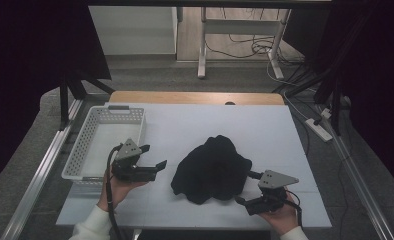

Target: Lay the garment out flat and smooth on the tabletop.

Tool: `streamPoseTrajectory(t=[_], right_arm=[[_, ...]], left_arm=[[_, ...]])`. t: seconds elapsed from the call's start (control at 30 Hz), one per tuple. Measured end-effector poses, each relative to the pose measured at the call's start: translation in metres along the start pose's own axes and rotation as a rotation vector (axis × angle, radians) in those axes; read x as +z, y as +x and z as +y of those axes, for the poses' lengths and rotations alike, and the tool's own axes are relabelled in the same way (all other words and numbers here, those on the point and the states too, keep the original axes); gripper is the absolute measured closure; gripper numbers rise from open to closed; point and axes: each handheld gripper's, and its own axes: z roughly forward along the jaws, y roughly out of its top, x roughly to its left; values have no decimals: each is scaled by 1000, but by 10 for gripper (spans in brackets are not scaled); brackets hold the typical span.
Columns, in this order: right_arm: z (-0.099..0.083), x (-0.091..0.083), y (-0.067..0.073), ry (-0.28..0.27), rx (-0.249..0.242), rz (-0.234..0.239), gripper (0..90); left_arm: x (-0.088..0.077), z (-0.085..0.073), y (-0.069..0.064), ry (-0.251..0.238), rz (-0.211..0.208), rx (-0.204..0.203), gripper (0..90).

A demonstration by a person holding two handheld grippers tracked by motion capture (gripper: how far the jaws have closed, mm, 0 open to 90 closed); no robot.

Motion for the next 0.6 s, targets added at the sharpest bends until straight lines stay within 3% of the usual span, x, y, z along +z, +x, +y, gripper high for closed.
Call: streamPoseTrajectory(t=[0.6], right_arm=[[9, 21, 20, 36, -44, 72, 110]], left_arm=[[1, 2, -5, 2, -9, 13, 183]])
